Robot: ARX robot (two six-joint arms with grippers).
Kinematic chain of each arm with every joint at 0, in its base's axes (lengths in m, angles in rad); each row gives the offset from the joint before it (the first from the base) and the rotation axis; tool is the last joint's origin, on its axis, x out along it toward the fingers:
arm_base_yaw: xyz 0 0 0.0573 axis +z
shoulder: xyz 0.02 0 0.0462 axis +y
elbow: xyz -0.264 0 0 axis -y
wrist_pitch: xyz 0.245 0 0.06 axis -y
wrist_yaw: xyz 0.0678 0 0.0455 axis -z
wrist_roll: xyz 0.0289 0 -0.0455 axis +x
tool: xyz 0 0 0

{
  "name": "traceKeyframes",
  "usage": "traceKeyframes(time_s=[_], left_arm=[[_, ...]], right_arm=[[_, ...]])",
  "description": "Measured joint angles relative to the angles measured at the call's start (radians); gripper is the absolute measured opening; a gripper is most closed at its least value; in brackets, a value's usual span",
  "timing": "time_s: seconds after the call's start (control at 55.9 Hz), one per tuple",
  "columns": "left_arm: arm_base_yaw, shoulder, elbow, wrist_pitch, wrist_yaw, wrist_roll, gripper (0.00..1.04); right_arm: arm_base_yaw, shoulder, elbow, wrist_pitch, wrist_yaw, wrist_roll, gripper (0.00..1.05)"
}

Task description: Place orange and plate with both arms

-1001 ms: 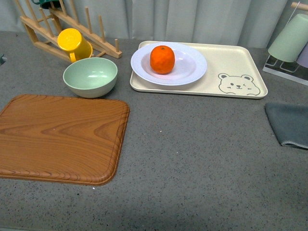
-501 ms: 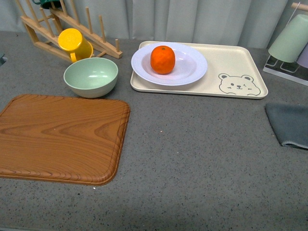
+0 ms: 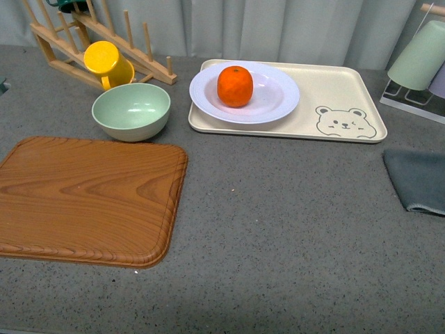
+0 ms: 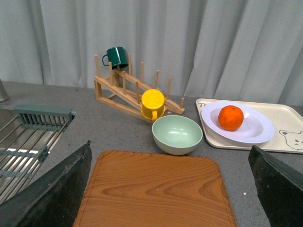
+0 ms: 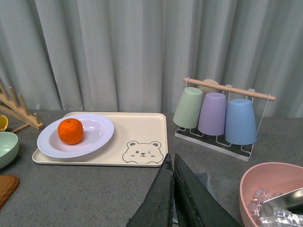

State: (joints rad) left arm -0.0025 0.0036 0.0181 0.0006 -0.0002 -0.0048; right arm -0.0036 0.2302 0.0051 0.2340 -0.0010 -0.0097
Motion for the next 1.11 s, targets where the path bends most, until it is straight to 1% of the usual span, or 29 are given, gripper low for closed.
traceKeyframes(time_s=[0.215,0.286,0.447,0.465,0.59,0.661,0.84,0.858,0.894,0.983,1.001,1.073,1.108], left_arm=[[0.0,0.0,0.0,0.0,0.0,0.0,0.98],[0.0,0.0,0.0,0.0,0.0,0.0,0.98],[0.0,0.0,0.0,0.0,0.0,0.0,0.98],[0.0,0.0,0.0,0.0,0.0,0.0,0.98],[0.0,0.0,0.0,0.0,0.0,0.0,0.98],[0.0,0.0,0.0,0.0,0.0,0.0,0.98],[0.0,0.0,0.0,0.0,0.0,0.0,0.98],[0.0,0.0,0.0,0.0,0.0,0.0,0.98],[0.0,0.0,0.0,0.0,0.0,0.0,0.98],[0.0,0.0,0.0,0.0,0.0,0.0,0.98],[0.0,0.0,0.0,0.0,0.0,0.0,0.98],[0.0,0.0,0.0,0.0,0.0,0.0,0.98],[0.0,0.0,0.0,0.0,0.0,0.0,0.98]], right_arm=[[0.0,-0.058,0.0,-0.058,0.0,0.0,0.01],[0.0,-0.173,0.001,-0.21,-0.001,0.0,0.01],[0.0,-0.225,0.001,-0.232,-0.001,0.0,0.01],[0.0,-0.225,0.001,-0.232,0.0,-0.001,0.03],[0.0,-0.226,0.001,-0.232,-0.001,0.0,0.31],[0.0,-0.226,0.001,-0.232,-0.001,0.0,0.41],[0.0,-0.226,0.001,-0.232,0.0,0.0,0.74],[0.0,-0.226,0.001,-0.232,-0.001,-0.001,0.75],[0.0,-0.226,0.001,-0.232,-0.001,0.0,0.82],[0.0,-0.226,0.001,-0.232,-0.001,0.0,0.96],[0.0,-0.226,0.001,-0.232,0.0,0.001,0.98],[0.0,-0.226,0.001,-0.232,-0.001,0.0,0.95],[0.0,-0.226,0.001,-0.232,-0.001,0.0,0.95]])
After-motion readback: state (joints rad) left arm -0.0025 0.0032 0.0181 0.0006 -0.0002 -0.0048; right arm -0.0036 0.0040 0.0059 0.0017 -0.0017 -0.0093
